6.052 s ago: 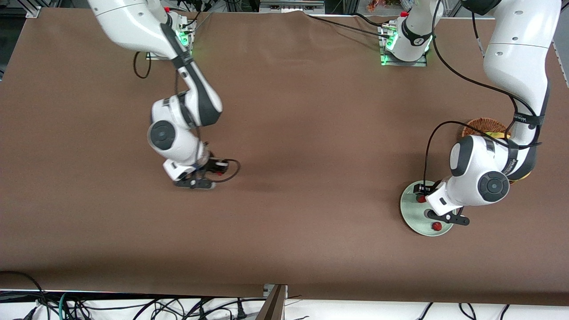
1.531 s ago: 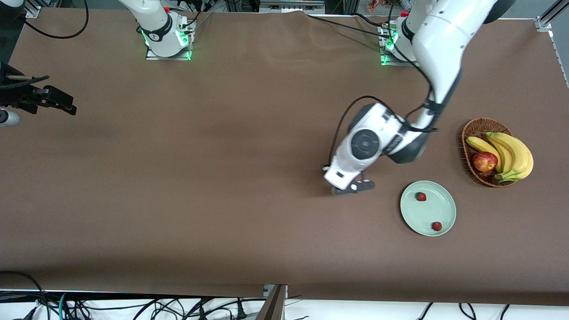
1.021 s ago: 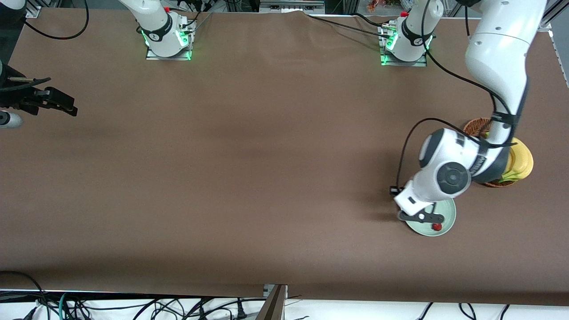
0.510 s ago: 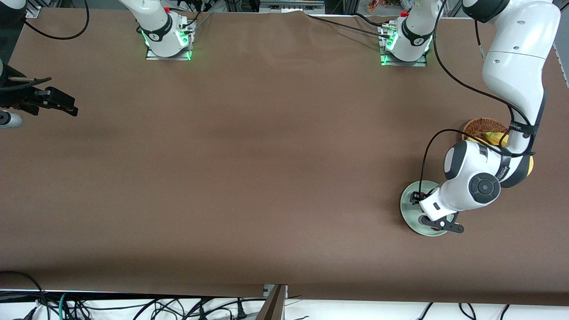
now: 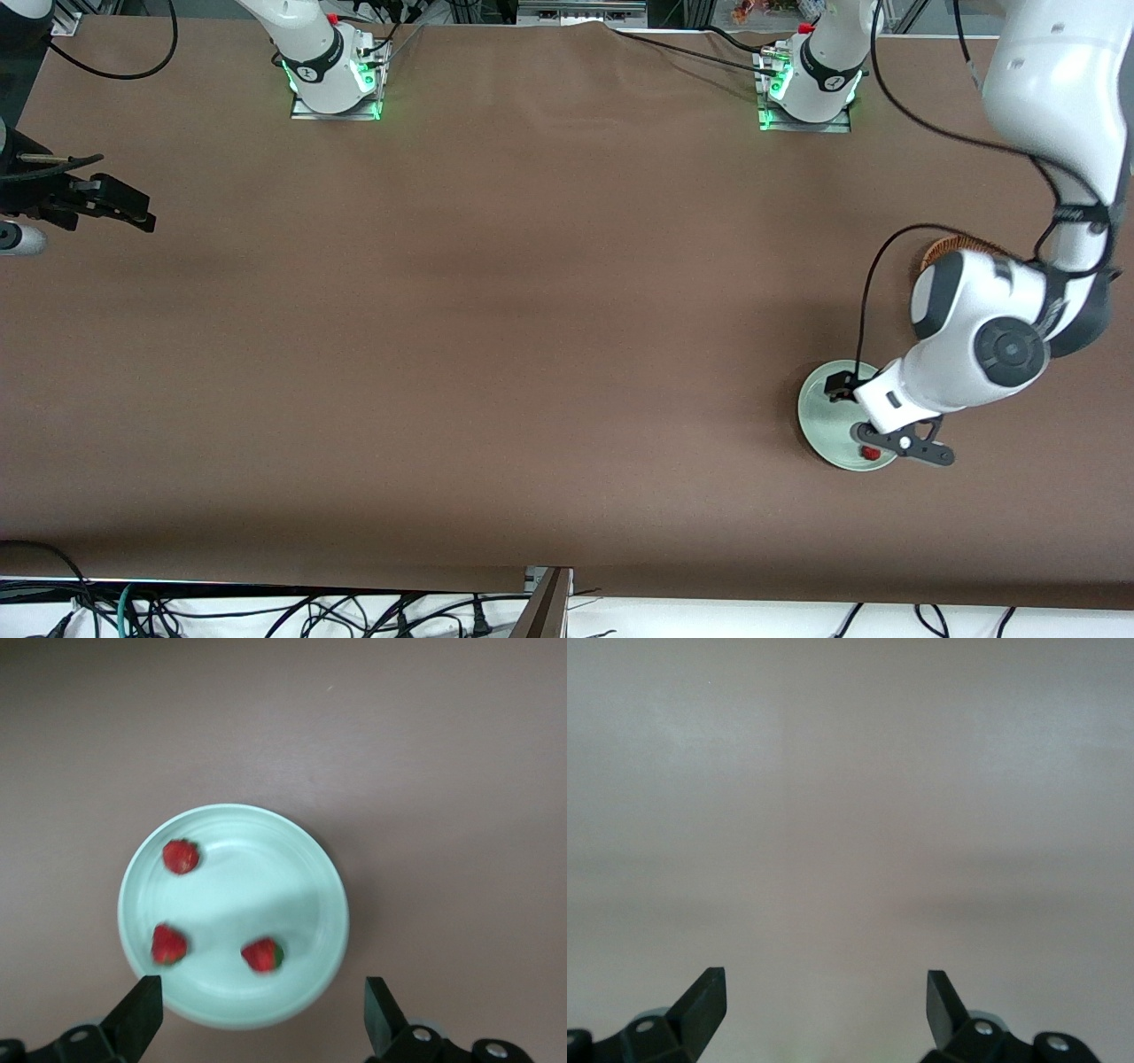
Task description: Collect all strawberries into plate
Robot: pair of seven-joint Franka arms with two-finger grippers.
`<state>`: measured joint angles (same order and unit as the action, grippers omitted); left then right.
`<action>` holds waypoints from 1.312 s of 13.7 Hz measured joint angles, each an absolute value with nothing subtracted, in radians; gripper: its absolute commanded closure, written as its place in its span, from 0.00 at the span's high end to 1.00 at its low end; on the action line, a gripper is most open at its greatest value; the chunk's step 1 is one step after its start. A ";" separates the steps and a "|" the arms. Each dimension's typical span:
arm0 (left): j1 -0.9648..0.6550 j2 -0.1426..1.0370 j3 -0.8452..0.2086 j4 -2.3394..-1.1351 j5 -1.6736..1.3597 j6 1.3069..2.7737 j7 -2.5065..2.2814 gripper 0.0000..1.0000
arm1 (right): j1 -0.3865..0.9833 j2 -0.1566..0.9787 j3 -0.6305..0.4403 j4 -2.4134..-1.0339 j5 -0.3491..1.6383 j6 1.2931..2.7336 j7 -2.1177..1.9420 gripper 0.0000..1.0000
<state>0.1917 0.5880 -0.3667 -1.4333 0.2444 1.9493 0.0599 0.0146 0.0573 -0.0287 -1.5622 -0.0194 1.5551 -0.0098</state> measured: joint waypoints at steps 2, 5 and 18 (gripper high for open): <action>0.194 0.466 -0.366 -1.430 0.199 1.840 0.066 1.00 | 0.015 0.058 -0.028 -1.561 -0.019 1.555 -0.010 1.00; 0.195 0.294 -0.369 -1.428 0.187 1.686 0.067 1.00 | 0.015 0.058 -0.027 -1.560 -0.019 1.555 -0.010 1.00; -0.033 0.017 -0.025 -1.561 0.024 1.546 0.003 1.00 | 0.015 0.058 -0.025 -1.560 -0.019 1.555 -0.013 1.00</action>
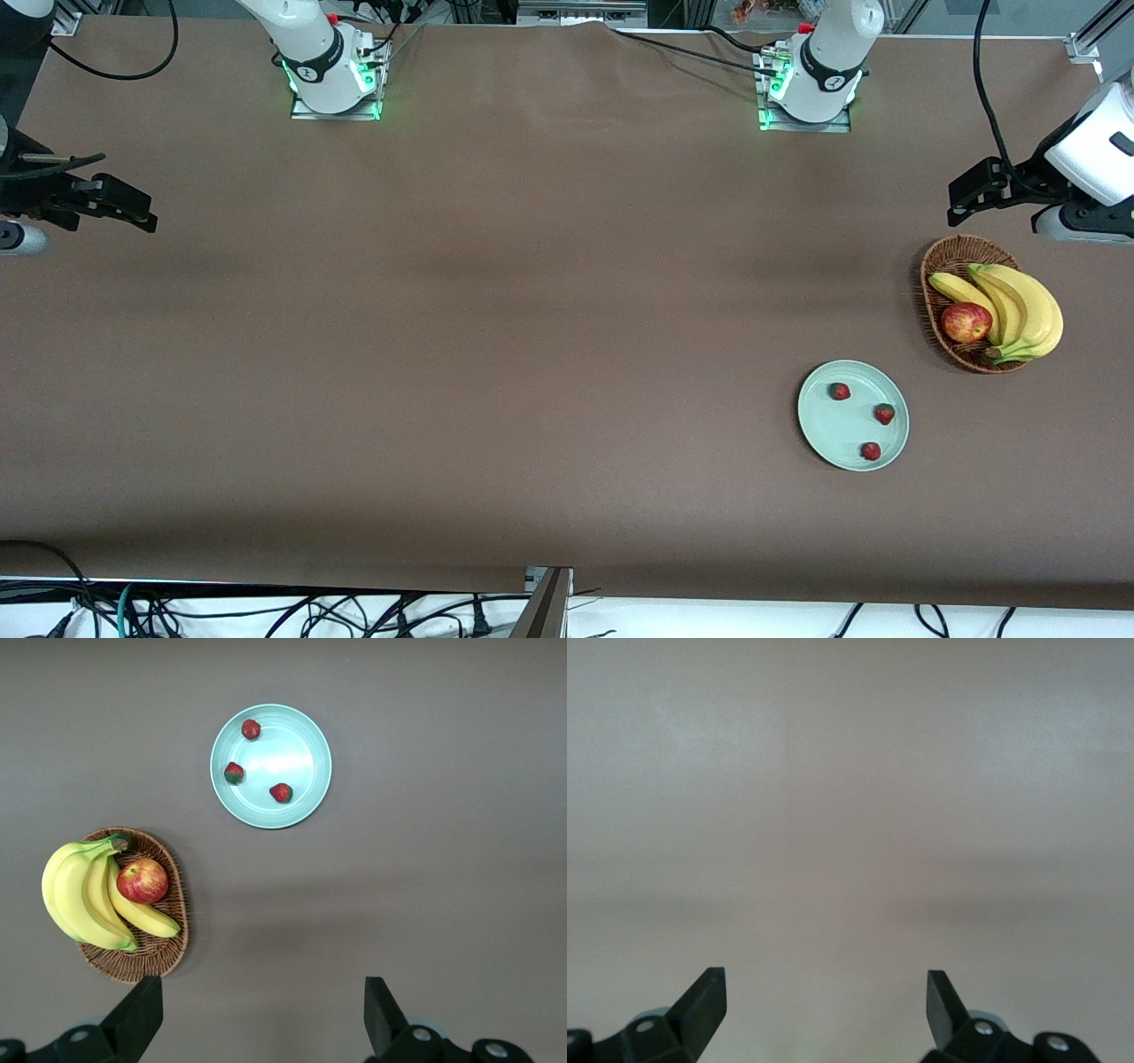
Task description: Collect all strawberries into plate
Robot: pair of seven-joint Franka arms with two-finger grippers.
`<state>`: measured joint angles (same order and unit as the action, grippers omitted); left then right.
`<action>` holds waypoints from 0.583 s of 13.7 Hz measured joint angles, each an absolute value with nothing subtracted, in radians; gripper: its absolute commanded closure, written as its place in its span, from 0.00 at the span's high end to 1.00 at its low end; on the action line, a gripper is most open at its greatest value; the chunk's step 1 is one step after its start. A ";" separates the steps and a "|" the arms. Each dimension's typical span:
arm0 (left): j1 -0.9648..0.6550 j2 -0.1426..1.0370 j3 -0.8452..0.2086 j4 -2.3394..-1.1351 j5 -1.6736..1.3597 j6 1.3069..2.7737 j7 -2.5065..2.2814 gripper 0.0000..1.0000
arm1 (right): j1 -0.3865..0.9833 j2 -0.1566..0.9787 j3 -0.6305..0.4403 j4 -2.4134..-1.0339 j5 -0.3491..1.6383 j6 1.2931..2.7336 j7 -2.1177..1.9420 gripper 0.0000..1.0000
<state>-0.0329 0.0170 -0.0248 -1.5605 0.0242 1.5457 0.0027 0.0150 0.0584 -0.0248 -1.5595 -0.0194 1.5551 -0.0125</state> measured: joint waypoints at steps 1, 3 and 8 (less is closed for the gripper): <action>-0.034 0.004 -0.018 -1.583 0.023 1.550 0.001 1.00 | 0.015 0.058 -0.025 -1.560 -0.019 1.555 -0.019 1.00; -0.034 -0.012 -0.012 -1.595 0.023 1.550 -0.006 1.00 | 0.015 0.058 -0.025 -1.560 -0.019 1.555 -0.030 1.00; -0.032 -0.029 -0.007 -1.595 0.023 1.550 -0.070 1.00 | 0.015 0.058 -0.025 -1.560 -0.019 1.555 -0.038 1.00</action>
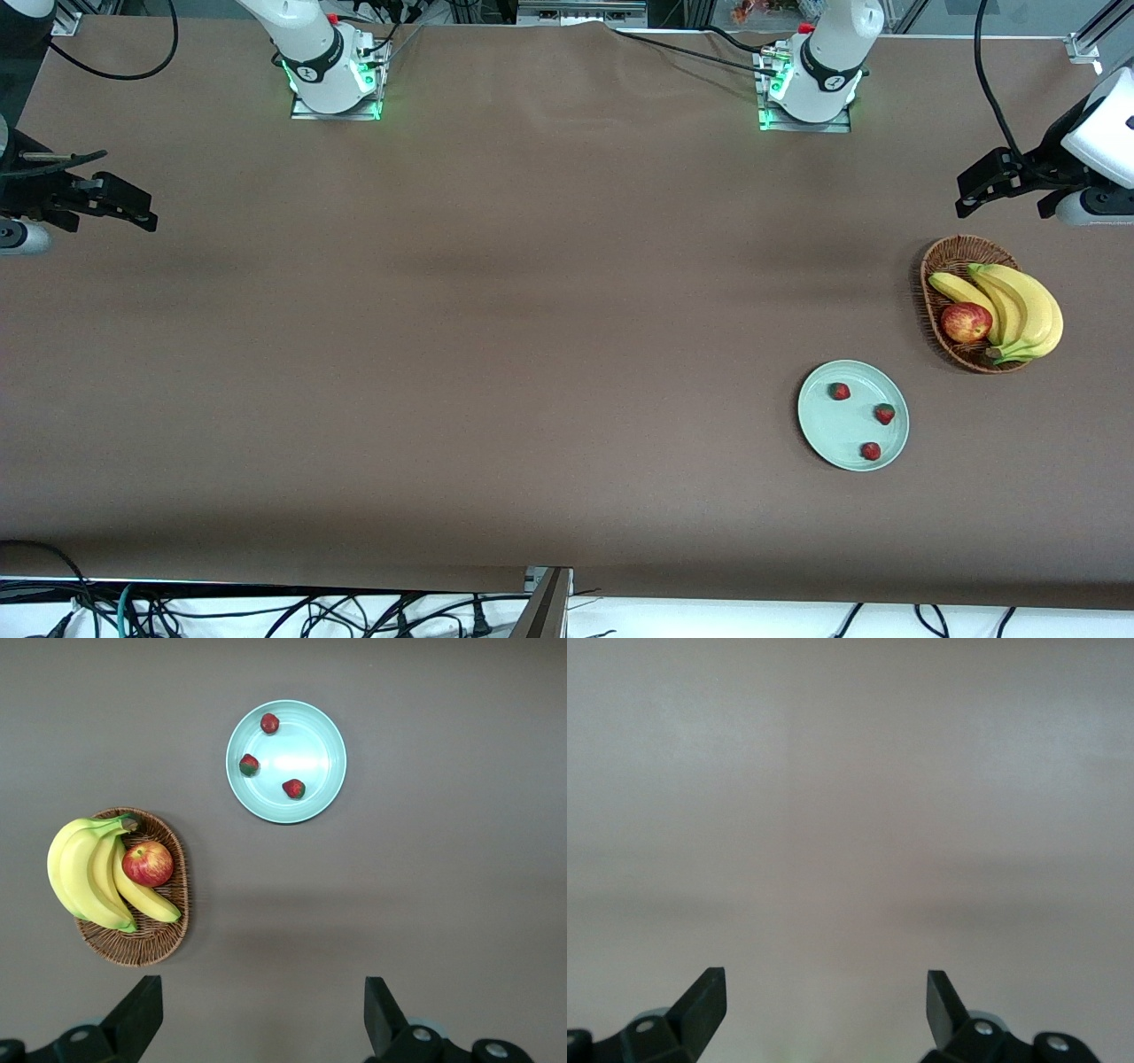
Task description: Collect all strawberries into plate
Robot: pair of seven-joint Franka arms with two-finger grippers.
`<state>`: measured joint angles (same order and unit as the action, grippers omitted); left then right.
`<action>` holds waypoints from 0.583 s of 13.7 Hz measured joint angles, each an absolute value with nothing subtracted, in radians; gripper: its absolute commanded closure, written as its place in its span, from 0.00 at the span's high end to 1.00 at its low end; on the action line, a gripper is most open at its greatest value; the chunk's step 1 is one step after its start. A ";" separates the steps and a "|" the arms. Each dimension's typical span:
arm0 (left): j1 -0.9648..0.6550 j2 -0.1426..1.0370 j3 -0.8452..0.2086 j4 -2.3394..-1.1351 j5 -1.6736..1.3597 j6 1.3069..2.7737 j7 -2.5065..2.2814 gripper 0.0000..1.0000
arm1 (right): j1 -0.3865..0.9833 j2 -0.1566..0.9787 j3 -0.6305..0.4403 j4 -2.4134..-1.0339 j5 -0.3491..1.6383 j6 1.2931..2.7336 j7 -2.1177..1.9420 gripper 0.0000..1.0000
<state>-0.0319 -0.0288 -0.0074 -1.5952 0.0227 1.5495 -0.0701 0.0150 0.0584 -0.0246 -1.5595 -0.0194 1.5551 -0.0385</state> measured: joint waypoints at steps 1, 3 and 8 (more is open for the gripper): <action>-0.029 -0.029 -0.003 -1.595 0.023 1.550 -0.071 1.00 | 0.015 0.058 -0.024 -1.560 -0.019 1.555 -0.039 1.00; -0.024 -0.029 0.004 -1.595 0.023 1.550 -0.071 1.00 | 0.015 0.058 -0.024 -1.560 -0.019 1.555 -0.039 1.00; -0.023 -0.029 0.005 -1.595 0.021 1.551 -0.071 1.00 | 0.015 0.058 -0.023 -1.559 -0.019 1.555 -0.041 1.00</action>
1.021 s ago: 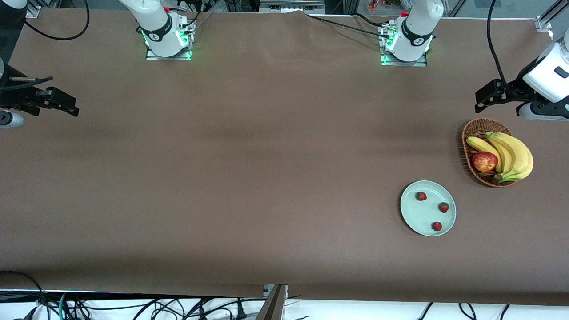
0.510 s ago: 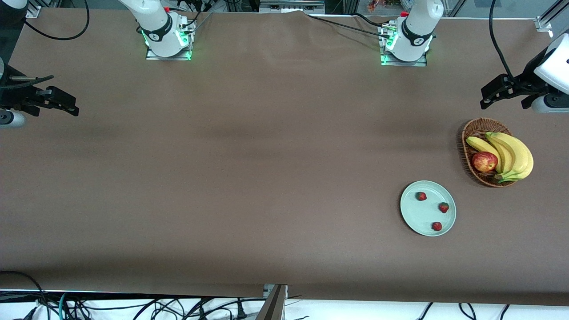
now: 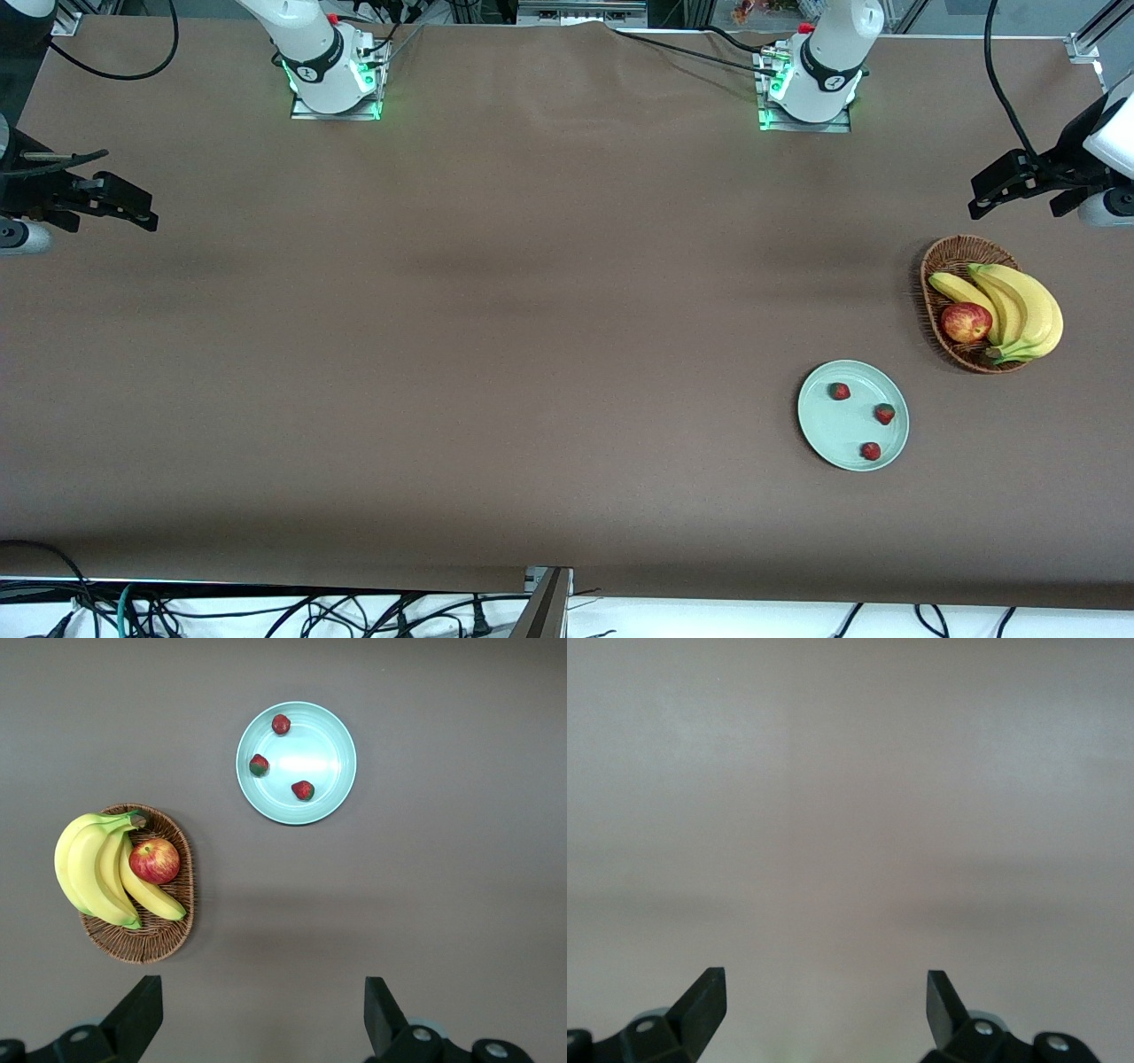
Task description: Collect all strawberries into plate
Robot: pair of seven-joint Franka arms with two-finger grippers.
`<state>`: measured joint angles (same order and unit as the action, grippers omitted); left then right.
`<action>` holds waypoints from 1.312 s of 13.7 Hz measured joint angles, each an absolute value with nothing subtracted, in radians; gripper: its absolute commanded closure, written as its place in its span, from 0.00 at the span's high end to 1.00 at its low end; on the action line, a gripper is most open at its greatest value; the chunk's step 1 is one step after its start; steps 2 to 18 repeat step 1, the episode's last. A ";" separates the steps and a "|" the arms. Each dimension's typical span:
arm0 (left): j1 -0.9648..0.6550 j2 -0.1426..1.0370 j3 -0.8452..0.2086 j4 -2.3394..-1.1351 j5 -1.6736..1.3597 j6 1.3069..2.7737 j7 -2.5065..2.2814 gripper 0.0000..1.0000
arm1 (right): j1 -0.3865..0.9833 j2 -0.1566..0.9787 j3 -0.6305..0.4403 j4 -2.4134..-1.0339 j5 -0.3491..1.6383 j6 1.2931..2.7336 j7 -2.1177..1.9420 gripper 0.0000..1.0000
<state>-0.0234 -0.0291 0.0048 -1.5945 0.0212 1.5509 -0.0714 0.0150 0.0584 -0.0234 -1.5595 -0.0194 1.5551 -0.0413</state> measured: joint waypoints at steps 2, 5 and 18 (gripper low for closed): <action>-0.023 -0.029 0.005 -1.594 0.021 1.551 -0.071 1.00 | 0.015 0.058 -0.023 -1.560 -0.019 1.555 -0.042 1.00; -0.023 -0.029 0.005 -1.594 0.021 1.551 -0.071 1.00 | 0.015 0.058 -0.023 -1.560 -0.019 1.555 -0.042 1.00; -0.023 -0.029 0.005 -1.594 0.021 1.551 -0.071 1.00 | 0.015 0.058 -0.023 -1.560 -0.019 1.555 -0.042 1.00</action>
